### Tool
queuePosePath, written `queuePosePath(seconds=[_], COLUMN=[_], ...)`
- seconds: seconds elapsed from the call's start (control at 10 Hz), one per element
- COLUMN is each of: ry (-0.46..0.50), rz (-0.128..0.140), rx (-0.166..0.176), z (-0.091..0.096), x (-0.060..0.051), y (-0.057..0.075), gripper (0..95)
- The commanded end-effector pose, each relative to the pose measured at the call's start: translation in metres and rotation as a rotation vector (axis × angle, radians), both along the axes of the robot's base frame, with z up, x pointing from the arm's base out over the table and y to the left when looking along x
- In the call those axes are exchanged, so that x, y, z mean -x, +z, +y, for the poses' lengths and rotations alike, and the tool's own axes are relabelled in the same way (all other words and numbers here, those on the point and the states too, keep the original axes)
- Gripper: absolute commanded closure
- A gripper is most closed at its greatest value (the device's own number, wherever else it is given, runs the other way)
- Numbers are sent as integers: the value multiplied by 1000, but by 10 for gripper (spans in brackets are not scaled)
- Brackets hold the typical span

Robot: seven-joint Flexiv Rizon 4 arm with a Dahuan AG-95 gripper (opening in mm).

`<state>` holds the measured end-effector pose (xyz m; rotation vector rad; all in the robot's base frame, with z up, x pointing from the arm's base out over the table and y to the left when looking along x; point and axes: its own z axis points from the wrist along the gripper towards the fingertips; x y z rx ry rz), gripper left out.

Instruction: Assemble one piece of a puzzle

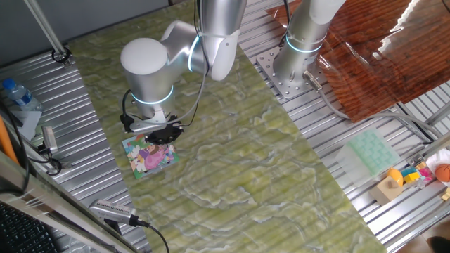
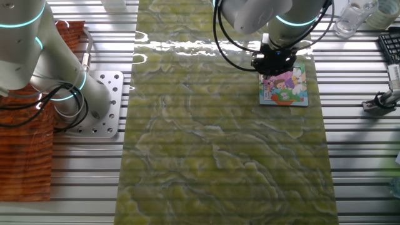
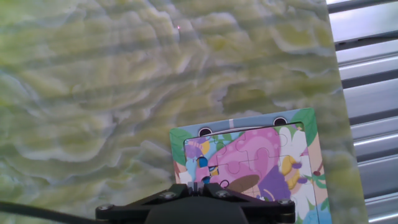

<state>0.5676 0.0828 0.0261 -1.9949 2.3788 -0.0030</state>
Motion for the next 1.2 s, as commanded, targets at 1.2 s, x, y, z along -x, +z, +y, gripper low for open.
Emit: queuePosePath(seconds=[1.2], ry=[-1311], rz=[84], rx=[30], z=[19], x=[-10], y=[12], gripper=[950])
